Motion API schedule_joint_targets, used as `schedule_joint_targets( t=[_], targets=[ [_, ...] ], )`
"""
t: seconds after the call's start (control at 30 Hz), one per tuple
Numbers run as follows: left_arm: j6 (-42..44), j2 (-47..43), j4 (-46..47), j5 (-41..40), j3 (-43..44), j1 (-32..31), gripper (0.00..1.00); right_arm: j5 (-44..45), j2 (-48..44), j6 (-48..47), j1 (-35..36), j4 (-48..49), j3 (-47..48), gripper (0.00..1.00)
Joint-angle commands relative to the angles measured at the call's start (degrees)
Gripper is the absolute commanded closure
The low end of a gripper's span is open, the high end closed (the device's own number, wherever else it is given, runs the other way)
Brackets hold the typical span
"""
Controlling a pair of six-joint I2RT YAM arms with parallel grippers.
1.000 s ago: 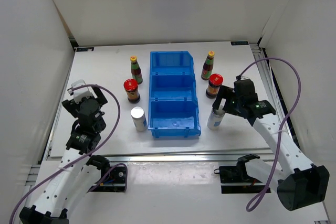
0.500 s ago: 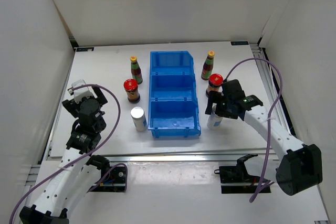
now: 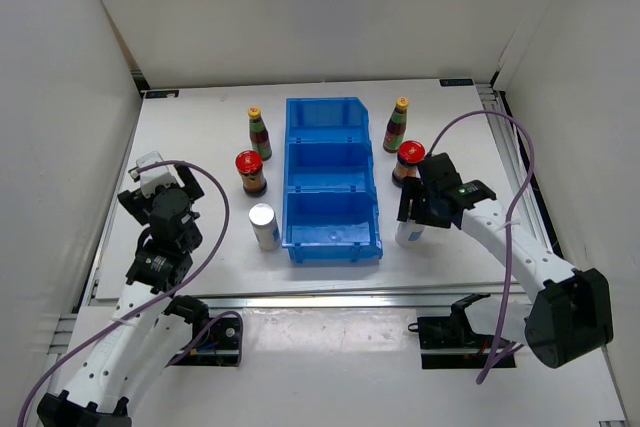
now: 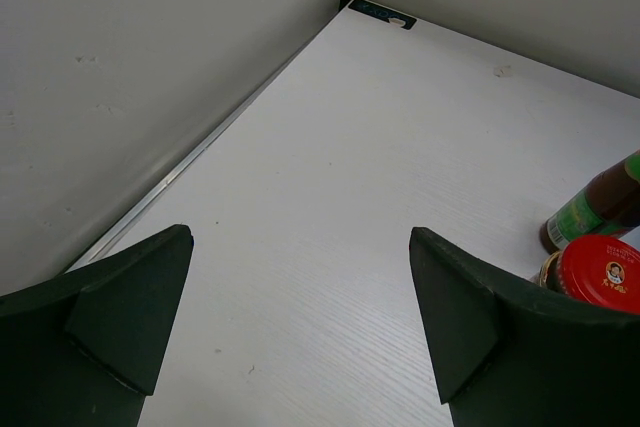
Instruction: Organize the condiment bottles
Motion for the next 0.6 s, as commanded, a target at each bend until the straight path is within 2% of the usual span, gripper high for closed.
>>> schedule_joint_targets(
  t=[0.0, 0.07, 0.13, 0.17, 0.23, 0.27, 0.37, 0.4, 0.57],
  targets=[
    [0.53, -0.12, 0.48, -0.75, -0.16, -0.22, 0.0, 2.15, 0.09, -0.06, 0.29, -0.83, 2.47, 0.26],
    [0.53, -0.12, 0.48, -0.75, -0.16, -0.22, 0.0, 3.46, 0.61, -0.06, 1.43, -1.35, 3.0, 0.31],
    [0.53, -0.12, 1.0, -0.75, -0.16, -0.22, 0.0, 4.34, 1.14, -0.06, 2.04, -1.35, 3.6, 0.47],
    [0.53, -0.12, 1.0, -0.75, -0.16, -0.22, 0.0, 4.96, 1.14, 0.55, 2.57, -1.88, 4.31, 0.62],
    [0.53, -0.12, 1.0, -0.75, -0.16, -0.22, 0.0, 6.27, 1.84, 0.55, 3.27, -3.2, 5.27, 0.73],
    [0.53, -0.64, 1.0, -0.75, -0.16, -0.22, 0.0, 8.19, 1.84, 0.55, 4.32, -3.2, 5.89, 0.82],
    [0.53, -0.64, 1.0, -0.75, -0.16, -0.22, 0.0, 12.68, 1.23, 0.55, 7.67, -5.92, 9.84, 0.96],
    [0.53, -0.64, 1.0, -0.75, -0.16, -0.22, 0.0, 15.92, 0.71, 0.55, 9.76, -7.32, 11.33, 1.0],
    [0.53, -0.64, 1.0, -0.75, -0.16, -0.22, 0.0, 25.06, 1.58, -1.38, 17.33, -10.49, 22.74, 1.0]
  ],
)
